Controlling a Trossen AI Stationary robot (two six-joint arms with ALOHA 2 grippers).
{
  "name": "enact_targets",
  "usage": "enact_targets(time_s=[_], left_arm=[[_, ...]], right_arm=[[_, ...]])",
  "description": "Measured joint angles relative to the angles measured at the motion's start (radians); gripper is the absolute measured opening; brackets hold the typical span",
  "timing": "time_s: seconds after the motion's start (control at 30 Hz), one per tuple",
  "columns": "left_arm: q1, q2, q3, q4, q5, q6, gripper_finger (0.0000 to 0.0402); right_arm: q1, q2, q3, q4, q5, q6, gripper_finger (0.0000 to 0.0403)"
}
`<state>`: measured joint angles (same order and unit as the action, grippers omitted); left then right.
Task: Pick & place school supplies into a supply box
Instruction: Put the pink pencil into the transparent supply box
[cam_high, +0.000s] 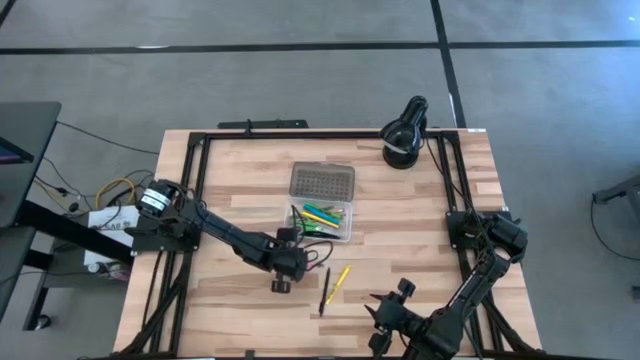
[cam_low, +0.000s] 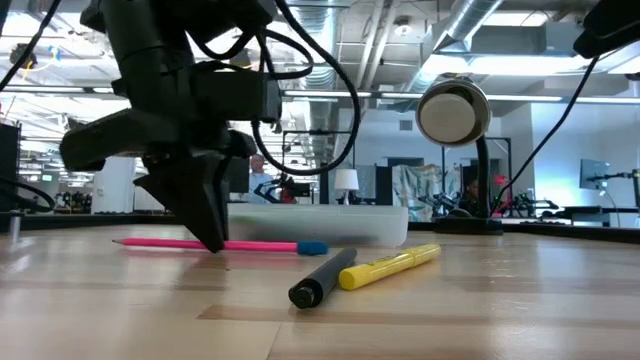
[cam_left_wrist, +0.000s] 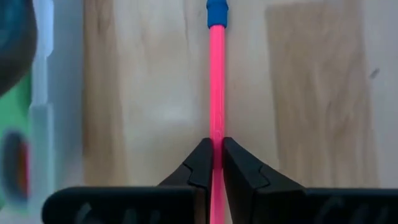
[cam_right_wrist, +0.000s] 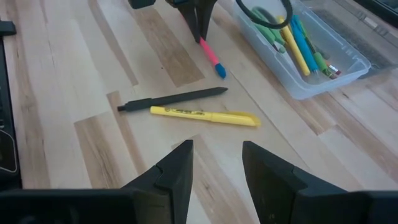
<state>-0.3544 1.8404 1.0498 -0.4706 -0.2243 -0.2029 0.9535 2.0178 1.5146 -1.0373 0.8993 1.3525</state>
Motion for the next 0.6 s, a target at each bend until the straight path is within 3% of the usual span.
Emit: enact_targets(time_s=[0.23, 0.6], left_arm=[[-0.020, 0.001, 0.063, -0.090, -0.073, 0.004, 0.0015], [-0.028, -0.002, 0.114, -0.088, -0.108, 0.054, 0.0015]], right_arm=[[0.000, 0.000, 0.000, 0.003, 0.000, 0.000, 0.0134], [0.001, 0.000, 0.000, 0.003, 0.000, 0.000, 0.0134]])
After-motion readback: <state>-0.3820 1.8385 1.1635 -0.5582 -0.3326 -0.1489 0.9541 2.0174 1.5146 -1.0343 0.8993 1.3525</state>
